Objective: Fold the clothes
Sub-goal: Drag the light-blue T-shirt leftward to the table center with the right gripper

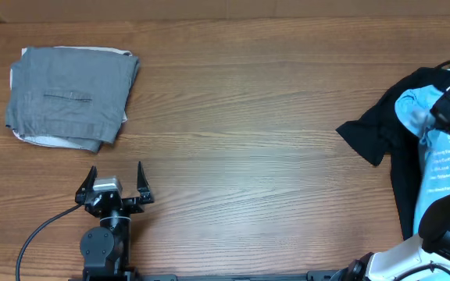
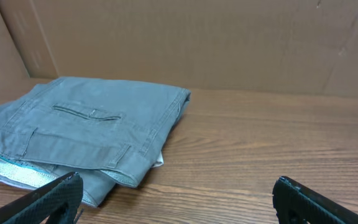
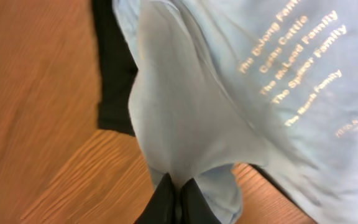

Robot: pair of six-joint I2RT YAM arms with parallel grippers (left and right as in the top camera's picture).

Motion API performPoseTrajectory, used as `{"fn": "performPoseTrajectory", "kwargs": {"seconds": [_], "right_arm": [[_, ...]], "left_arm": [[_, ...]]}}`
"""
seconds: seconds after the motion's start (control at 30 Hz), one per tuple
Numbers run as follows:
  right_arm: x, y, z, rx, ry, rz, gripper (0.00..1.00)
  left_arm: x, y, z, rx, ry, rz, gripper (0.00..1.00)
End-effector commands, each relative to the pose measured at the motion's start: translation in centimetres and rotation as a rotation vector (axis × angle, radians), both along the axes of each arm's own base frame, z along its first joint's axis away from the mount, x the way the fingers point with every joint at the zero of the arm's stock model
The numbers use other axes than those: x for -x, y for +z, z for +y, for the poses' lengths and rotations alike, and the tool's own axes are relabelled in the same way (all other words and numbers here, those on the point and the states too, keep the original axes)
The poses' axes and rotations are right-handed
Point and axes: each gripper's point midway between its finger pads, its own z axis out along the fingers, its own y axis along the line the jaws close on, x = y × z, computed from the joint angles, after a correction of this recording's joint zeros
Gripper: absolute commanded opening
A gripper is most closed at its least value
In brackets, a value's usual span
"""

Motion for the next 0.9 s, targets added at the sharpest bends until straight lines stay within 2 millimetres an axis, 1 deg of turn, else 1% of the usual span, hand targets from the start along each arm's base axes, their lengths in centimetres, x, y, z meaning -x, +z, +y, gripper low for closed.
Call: {"fn": "performPoseTrajectory", "kwargs": {"seconds": [0.0, 0.07, 0.1, 0.2, 0.23, 0.33, 0.37, 0.4, 0.5, 0.57, 0.6, 0.63, 0.67, 0.7, 0.73, 0.77, 0.8, 0.87], "right_arm": [[-1.3, 4.0, 1.1, -0.027, 0.069, -0.120, 0.04], [-1.6, 6.4, 1.9, -0.047, 0.080, -0.179, 0.04], [-1.7, 8.1, 2.7, -0.069, 0.092, -0.221, 0.04], [-2.0, 10.1, 4.1, -0.084, 0.132, -0.275, 0.04], [-2.1, 10.3, 4.5, -0.086, 0.140, -0.283, 0.04], [-2.8, 11.1, 7.6, -0.128, 0.217, -0.314, 0.04], [-3.2, 11.2, 8.9, -0.152, 0.248, -0.322, 0.04], [-3.6, 11.4, 11.0, -0.186, 0.300, -0.332, 0.04], [-4.1, 11.7, 14.0, -0.232, 0.347, -0.341, 0.04], [-4.8, 12.4, 17.7, -0.291, 0.431, -0.375, 0.04], [-5.0, 12.6, 19.3, -0.306, 0.460, -0.383, 0.04], [-5.2, 12.7, 20.4, -0.314, 0.480, -0.386, 0.04], [-5.3, 12.9, 22.3, -0.324, 0.515, -0.394, 0.04], [-5.4, 13.0, 23.8, -0.330, 0.548, -0.401, 0.04], [-5.4, 13.3, 26.1, -0.343, 0.596, -0.413, 0.04], [-5.4, 13.4, 27.9, -0.351, 0.630, -0.420, 0.04], [-5.4, 13.4, 29.0, -0.355, 0.650, -0.423, 0.04], [-5.1, 13.2, 32.1, -0.360, 0.703, -0.429, 0.04]], "left_arm": [[0.0, 0.1, 0.0, 0.020, 0.007, -0.011, 1.00], [0.0, 0.1, 0.0, 0.020, 0.007, -0.011, 1.00], [0.0, 0.1, 0.0, 0.020, 0.007, -0.011, 1.00], [0.0, 0.1, 0.0, 0.020, 0.007, -0.011, 1.00], [0.0, 0.1, 0.0, 0.020, 0.007, -0.011, 1.00], [0.0, 0.1, 0.0, 0.020, 0.007, -0.011, 1.00], [0.0, 0.1, 0.0, 0.020, 0.007, -0.011, 1.00], [0.0, 0.1, 0.0, 0.020, 0.007, -0.011, 1.00], [0.0, 0.1, 0.0, 0.020, 0.007, -0.011, 1.00], [0.0, 0.1, 0.0, 0.020, 0.007, -0.011, 1.00], [0.0, 0.1, 0.0, 0.020, 0.007, -0.011, 1.00], [0.0, 0.1, 0.0, 0.020, 0.007, -0.011, 1.00], [0.0, 0.1, 0.0, 0.020, 0.007, -0.011, 1.00], [0.0, 0.1, 0.0, 0.020, 0.007, -0.011, 1.00], [0.0, 0.1, 0.0, 0.020, 0.007, -0.011, 1.00], [0.0, 0.1, 0.0, 0.020, 0.007, -0.011, 1.00], [0.0, 0.1, 0.0, 0.020, 0.007, -0.011, 1.00], [0.0, 0.1, 0.0, 0.020, 0.007, -0.011, 1.00]]}}
